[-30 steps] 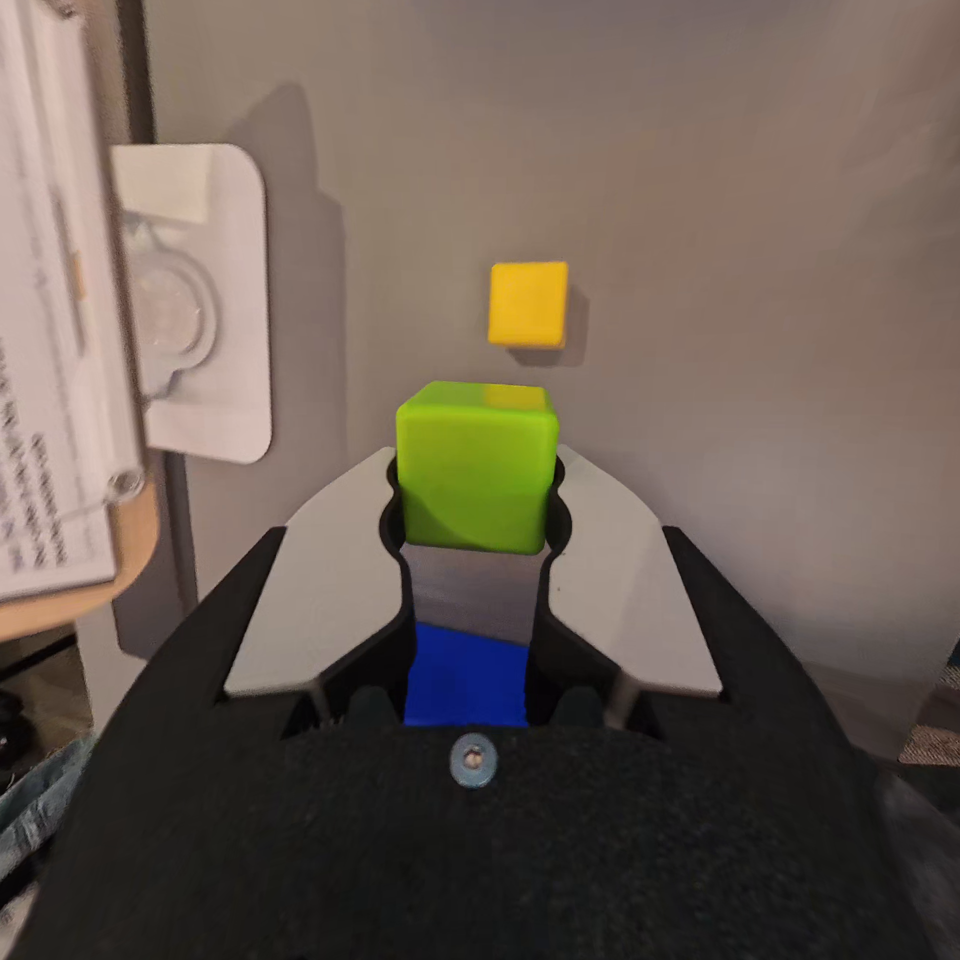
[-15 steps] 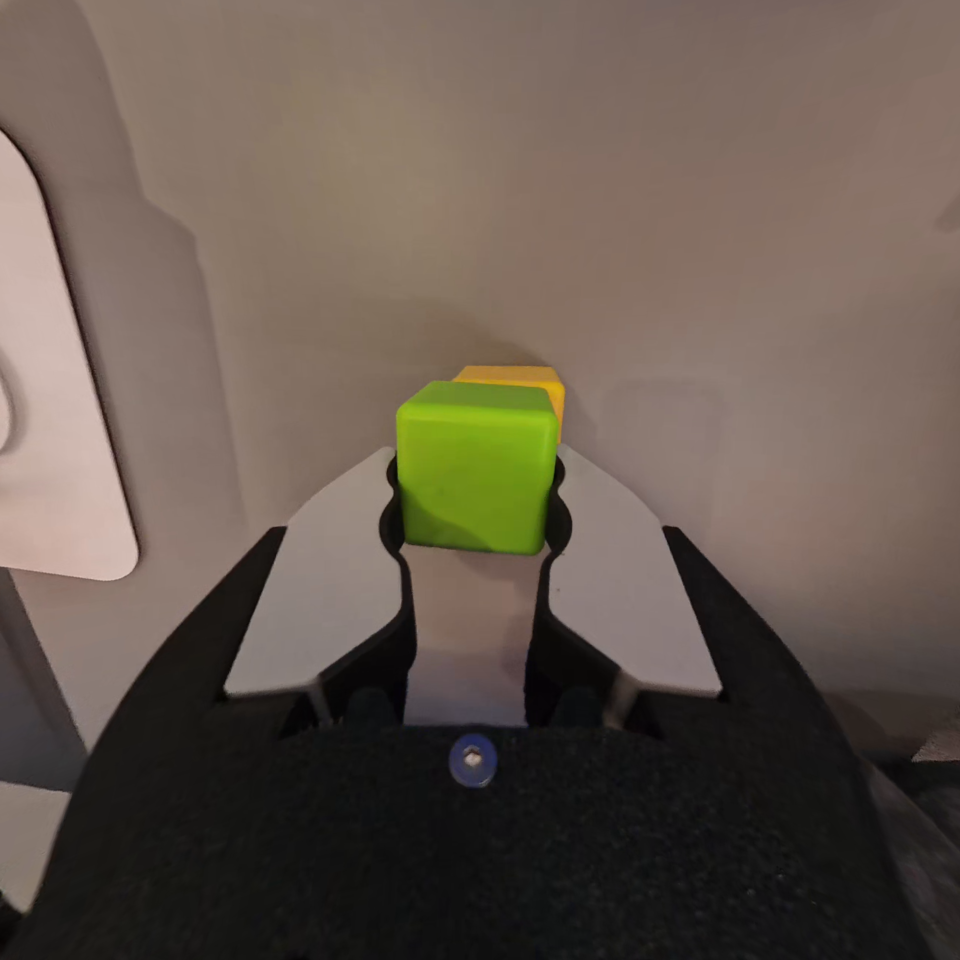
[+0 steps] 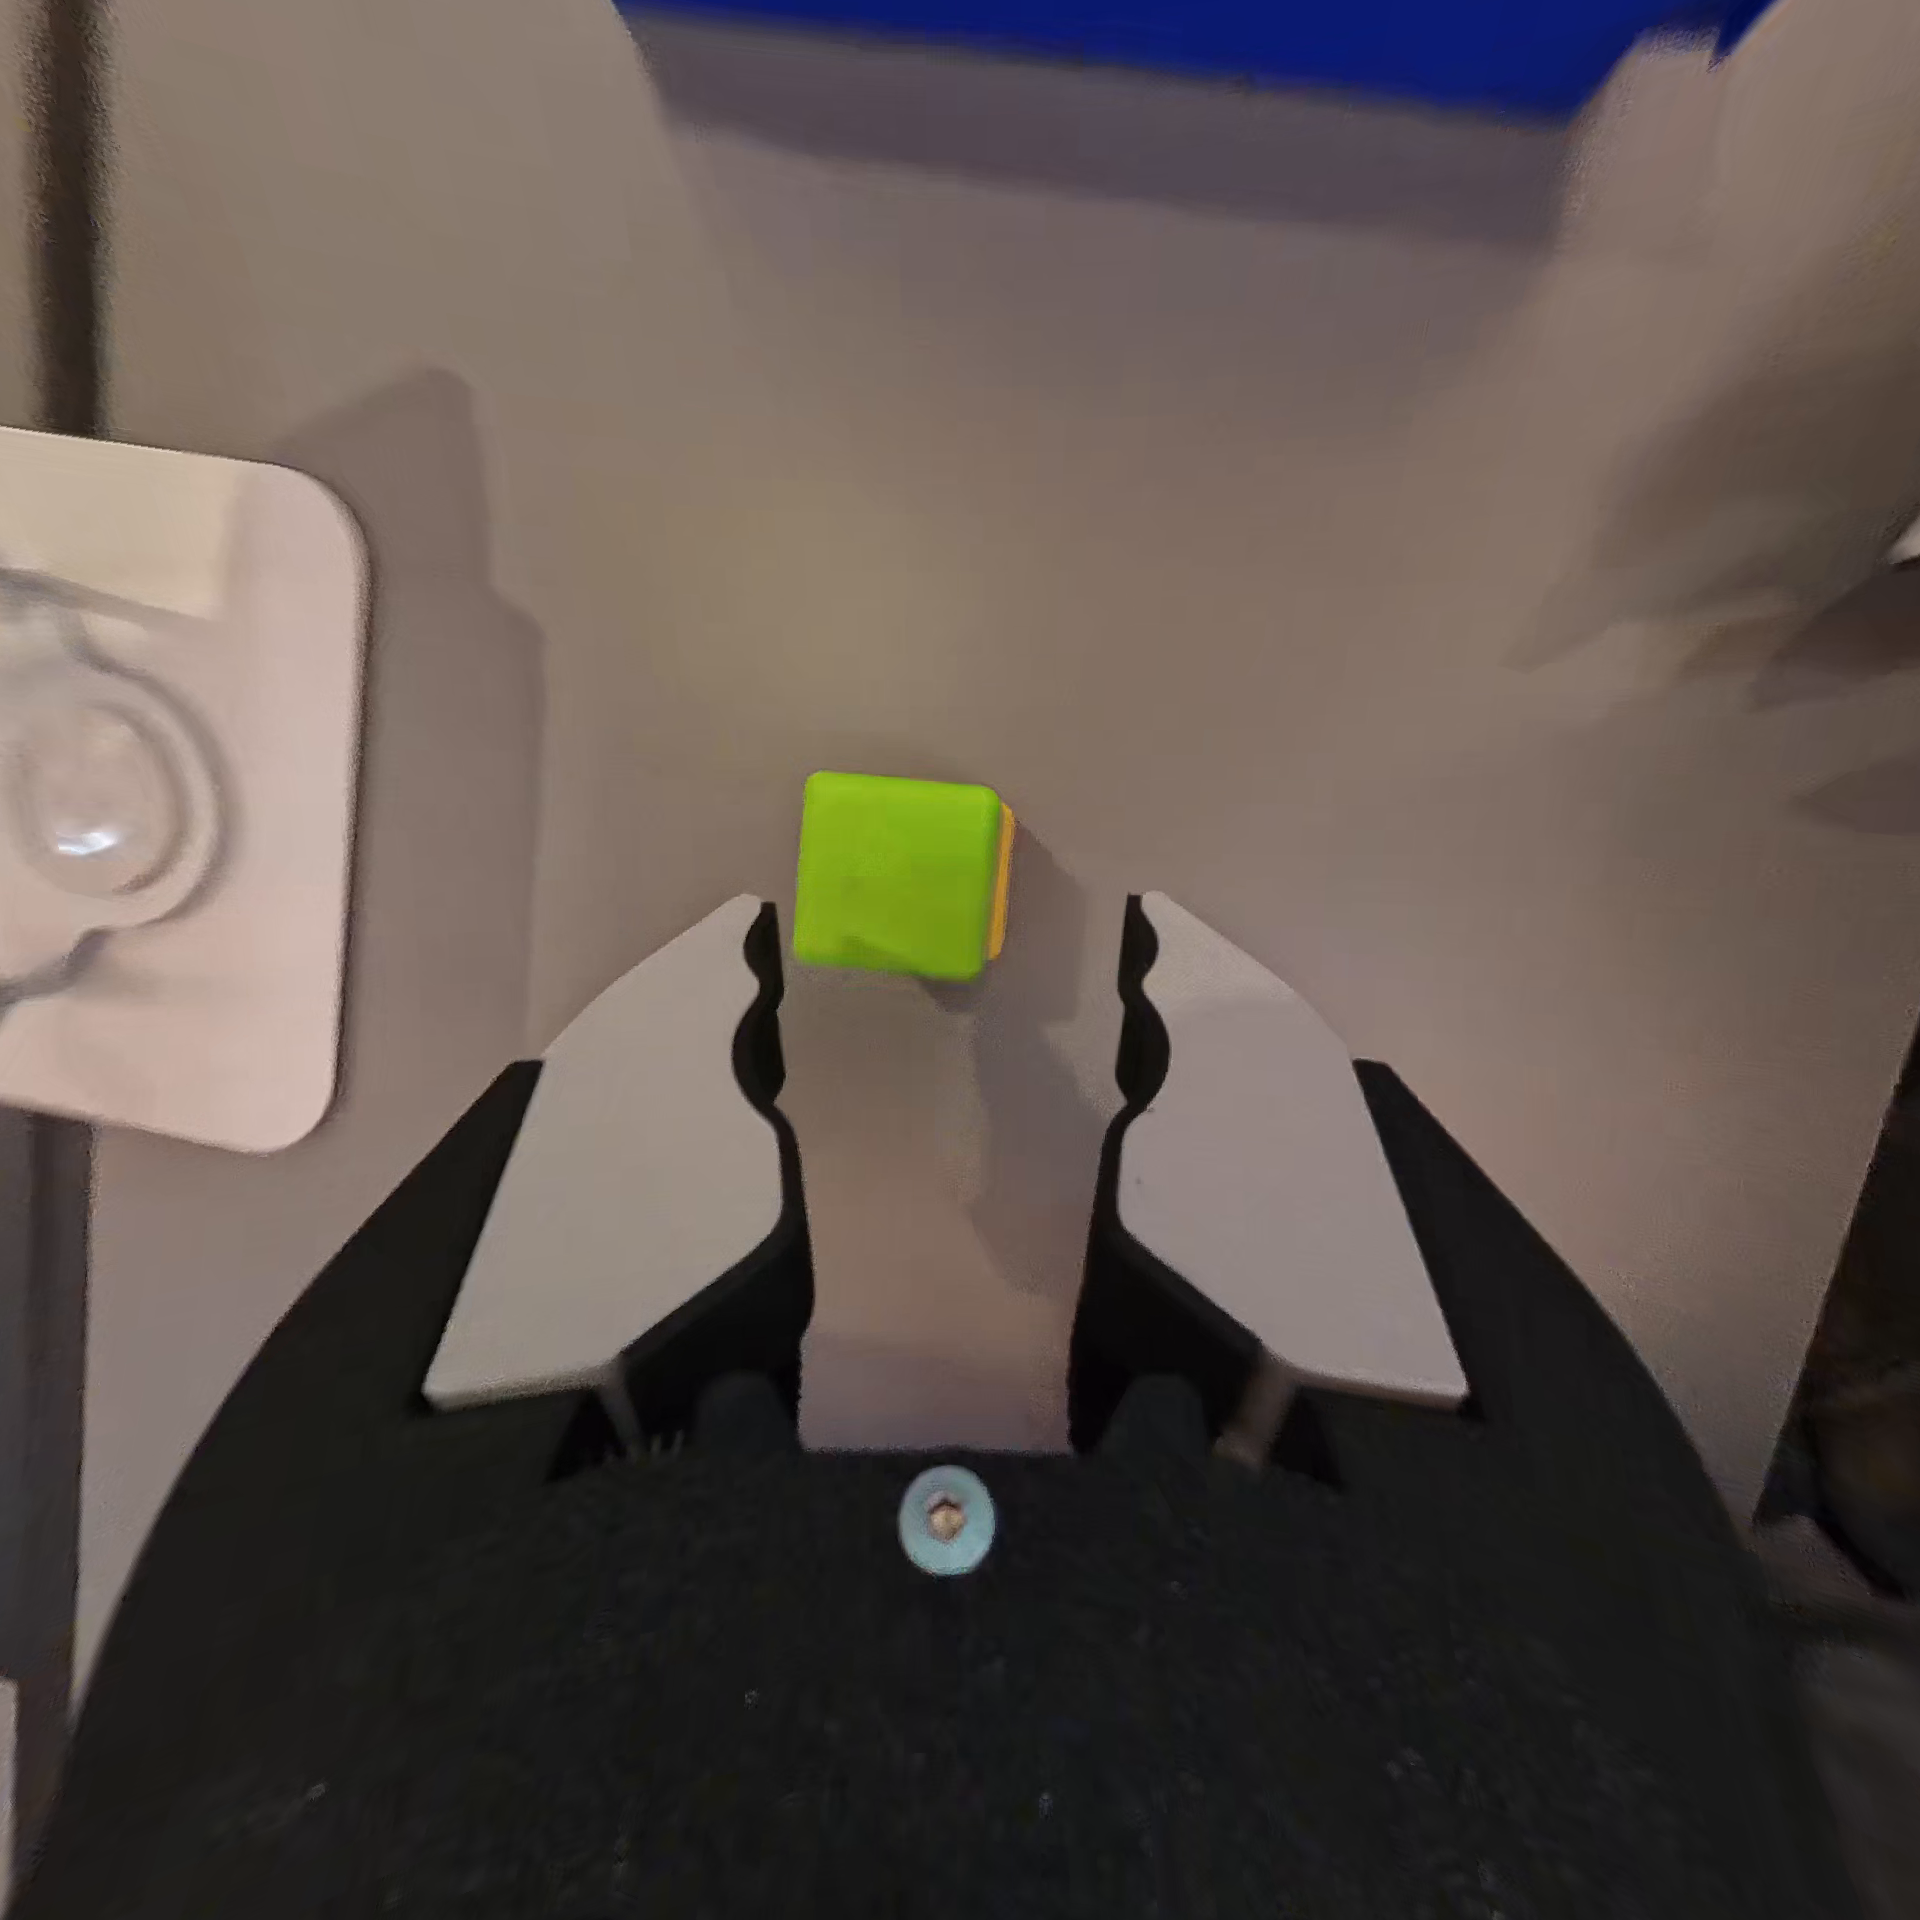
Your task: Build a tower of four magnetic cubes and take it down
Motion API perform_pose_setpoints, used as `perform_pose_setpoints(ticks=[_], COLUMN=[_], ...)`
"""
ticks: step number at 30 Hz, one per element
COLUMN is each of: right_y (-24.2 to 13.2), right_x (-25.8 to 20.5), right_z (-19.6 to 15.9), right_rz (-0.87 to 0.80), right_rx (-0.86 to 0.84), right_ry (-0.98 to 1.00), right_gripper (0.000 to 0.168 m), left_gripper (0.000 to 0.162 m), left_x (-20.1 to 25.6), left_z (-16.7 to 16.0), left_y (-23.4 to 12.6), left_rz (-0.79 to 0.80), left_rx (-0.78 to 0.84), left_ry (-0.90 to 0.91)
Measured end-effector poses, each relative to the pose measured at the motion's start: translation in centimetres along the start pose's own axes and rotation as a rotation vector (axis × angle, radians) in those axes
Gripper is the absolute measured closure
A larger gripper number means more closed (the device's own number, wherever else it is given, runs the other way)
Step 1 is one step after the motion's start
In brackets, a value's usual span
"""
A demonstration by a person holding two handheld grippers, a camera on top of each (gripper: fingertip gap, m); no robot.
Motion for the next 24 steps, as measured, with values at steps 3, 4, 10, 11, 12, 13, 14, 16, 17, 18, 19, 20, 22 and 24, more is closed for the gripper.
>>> perform_pose_setpoints(ticks=[3, 4, 10, 11, 12, 13, 14, 16, 17, 18, 19, 20, 22, 24], right_y=[0.1, 0.1, 0.5, 0.6, 0.7, 0.9, 1.0, 1.1, 1.2, 1.2, 1.2, 1.2, 1.2, 1.2], right_x=[0.1, 0.1, -0.2, -0.3, -0.5, -0.7, -0.9, -1.0, -1.0, -1.1, -1.0, -1.0, -0.9, -0.9], right_z=[0.0, 0.0, -0.1, -0.1, -0.1, -0.1, -0.2, -0.2, -0.3, -0.3, -0.3, -0.3, -0.3, -0.3], right_rz=[0.001, 0.004, 0.020, 0.026, 0.031, 0.036, 0.041, 0.043, 0.043, 0.042, 0.041, 0.037, 0.035, 0.034], right_rx=[0.000, -0.002, -0.010, -0.014, -0.015, -0.016, -0.018, -0.024, -0.027, -0.030, -0.031, -0.031, -0.030, -0.030], right_ry=[0.005, 0.012, 0.014, 0.009, 0.003, -0.003, -0.010, -0.021, -0.025, -0.027, -0.026, -0.024, -0.019, -0.016], right_gripper=[0.142, 0.142, 0.141, 0.141, 0.141, 0.141, 0.141, 0.141, 0.141, 0.141, 0.141, 0.141, 0.141, 0.141], left_gripper=[0.102, 0.104, 0.103, 0.101, 0.099, 0.100, 0.101, 0.102, 0.103, 0.103, 0.103, 0.103, 0.101, 0.099], left_x=[1.4, 2.2, 10.8, 12.3, 14.0, 15.4, 16.4, 17.5, 17.9, 18.3, 18.7, 19.2, 20.1, 20.5], left_z=[0.2, -0.2, -5.1, -6.1, -7.1, -8.1, -9.2, -11.7, -12.8, -13.8, -14.7, -15.4, -16.0, -15.8], left_y=[-4.8, -6.2, -10.6, -10.7, -10.5, -10.4, -10.3, -10.0, -9.7, -9.5, -9.3, -9.0, -8.6, -8.7], left_rz=[0.176, 0.222, 0.260, 0.237, 0.192, 0.151, 0.146, 0.225, 0.279, 0.329, 0.366, 0.387, 0.385, 0.390], left_rx=[0.188, 0.251, 0.632, 0.703, 0.775, 0.837, 0.887, 0.947, 0.968, 0.988, 0.998, 1.005, 1.022, 1.012], left_ry=[-0.043, -0.055, -0.209, -0.290, -0.378, -0.457, -0.529, -0.642, -0.686, -0.717, -0.743, -0.770, -0.803, -0.775])
Point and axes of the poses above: each gripper's, where its closed fingertips meet, y out along the fingers, z out of its top, x = y × z across the jaws, the point moved 4 cm from there along -y, back along the fingers, and after that the axes turned 14 degrees about x, right-handed, at the moved point
